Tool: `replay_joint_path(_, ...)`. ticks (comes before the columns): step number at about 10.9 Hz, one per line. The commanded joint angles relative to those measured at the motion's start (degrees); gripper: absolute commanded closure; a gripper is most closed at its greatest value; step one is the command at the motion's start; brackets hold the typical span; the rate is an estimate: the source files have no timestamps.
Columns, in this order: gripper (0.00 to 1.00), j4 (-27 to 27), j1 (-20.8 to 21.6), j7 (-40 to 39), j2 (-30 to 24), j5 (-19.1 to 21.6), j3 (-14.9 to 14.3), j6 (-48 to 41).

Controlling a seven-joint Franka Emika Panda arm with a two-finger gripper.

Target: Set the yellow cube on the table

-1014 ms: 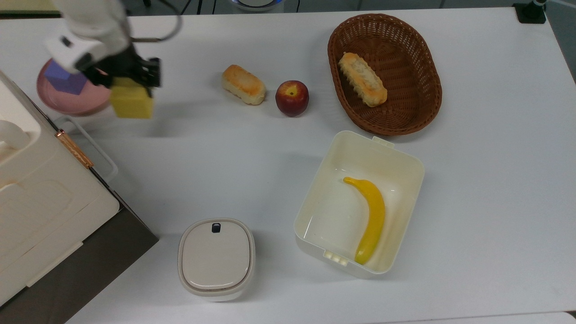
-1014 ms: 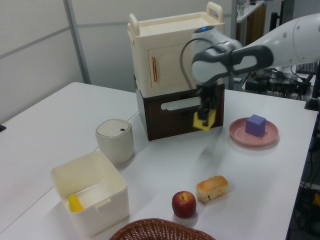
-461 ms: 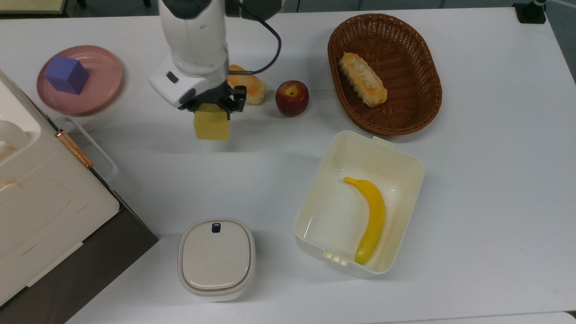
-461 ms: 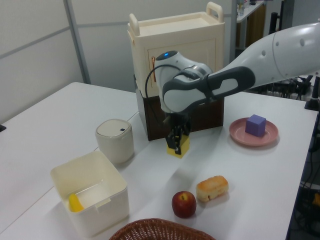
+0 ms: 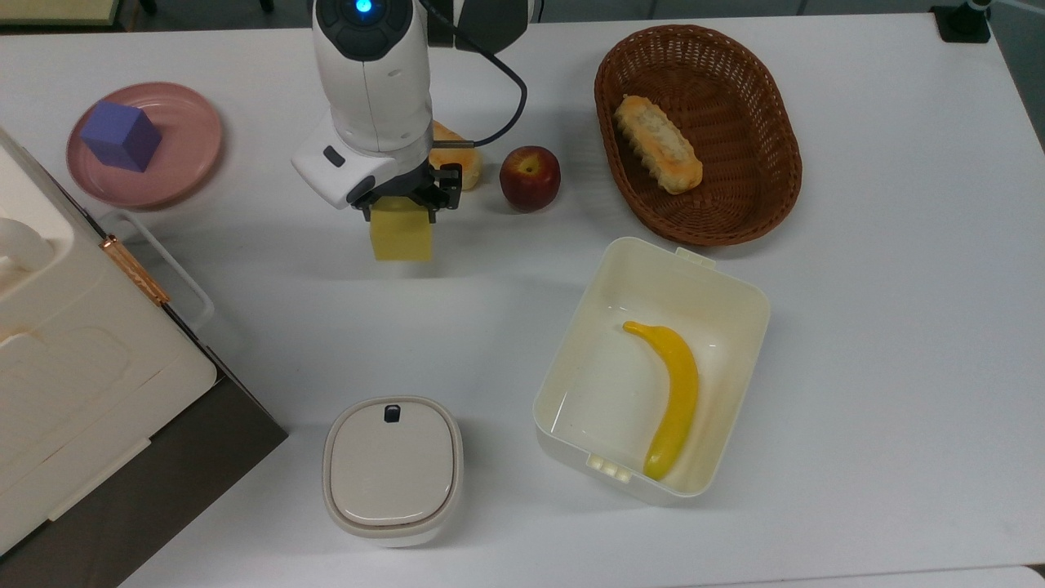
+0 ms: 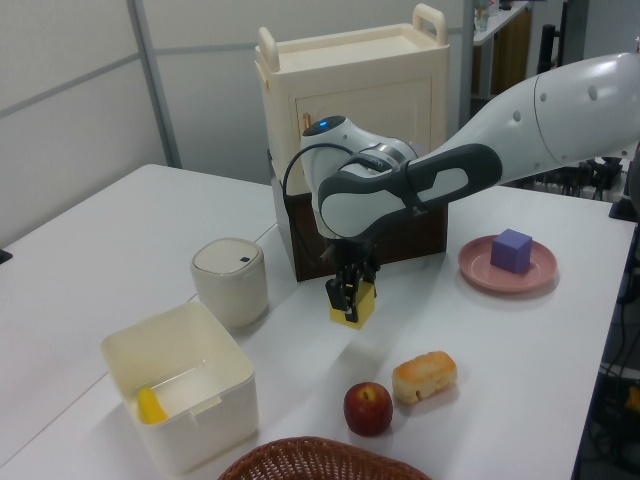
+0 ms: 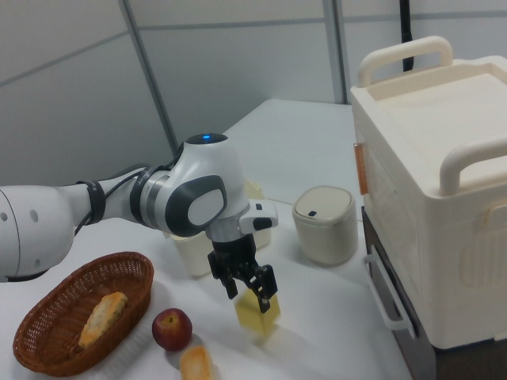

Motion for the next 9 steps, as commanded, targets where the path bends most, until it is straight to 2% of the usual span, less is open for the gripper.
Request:
replay_joint_path(1, 0.00, 1.37, 1.72, 1.12, -1.69, -0.39, -0.62, -0.78)
replay_joint_path(6, 0.00, 1.73, 7.25, 5.24, -8.79, -0.56, -1.40, -2.36)
replay_joint_path(9, 0.00, 4.10, 8.32, 6.05, -13.01, -0.48, -1.93, -13.42)
